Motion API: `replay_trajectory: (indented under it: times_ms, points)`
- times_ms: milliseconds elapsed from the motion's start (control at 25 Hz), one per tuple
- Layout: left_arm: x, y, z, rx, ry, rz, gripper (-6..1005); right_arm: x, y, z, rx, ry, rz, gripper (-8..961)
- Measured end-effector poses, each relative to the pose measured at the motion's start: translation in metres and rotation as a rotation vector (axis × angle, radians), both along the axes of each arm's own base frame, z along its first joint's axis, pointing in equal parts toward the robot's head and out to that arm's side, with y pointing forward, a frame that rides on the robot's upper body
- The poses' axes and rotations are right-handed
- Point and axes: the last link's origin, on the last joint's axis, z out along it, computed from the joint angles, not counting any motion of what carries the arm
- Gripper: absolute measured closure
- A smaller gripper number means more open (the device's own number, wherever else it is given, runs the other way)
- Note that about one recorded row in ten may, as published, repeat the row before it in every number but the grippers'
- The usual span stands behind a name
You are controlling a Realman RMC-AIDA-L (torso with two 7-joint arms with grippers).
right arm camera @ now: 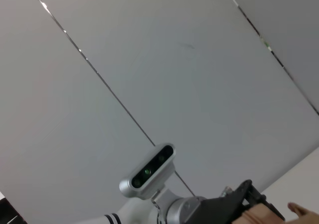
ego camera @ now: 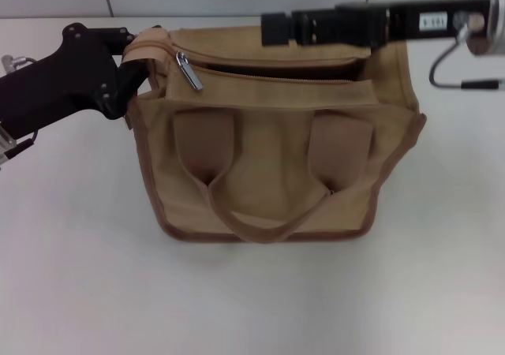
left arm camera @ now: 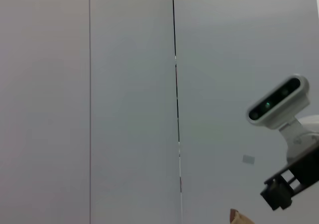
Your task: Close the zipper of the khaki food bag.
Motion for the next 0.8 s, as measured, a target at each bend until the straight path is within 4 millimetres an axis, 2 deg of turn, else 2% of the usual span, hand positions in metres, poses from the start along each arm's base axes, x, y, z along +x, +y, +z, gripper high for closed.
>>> replay_trajectory:
  times_ms: [40, 280, 400, 800]
  points:
    - [0.0, 0.0, 0.0, 0.0, -0.001, -0.001, 998, -0.005, 0.002, 0.001, -0.012, -0.004, -0.004, 161]
    - [0.002, 0.0, -0.002, -0.004, -0.003, -0.007, 997, -0.024, 0.016, 0.002, -0.091, -0.075, -0.09, 360]
    - [0.004, 0.001, -0.002, -0.006, -0.005, -0.011, 997, -0.033, 0.02, 0.001, -0.137, -0.107, -0.12, 576]
    - [0.007, 0.003, -0.003, -0.008, -0.003, -0.02, 996, -0.045, 0.021, -0.02, -0.197, -0.262, -0.134, 571]
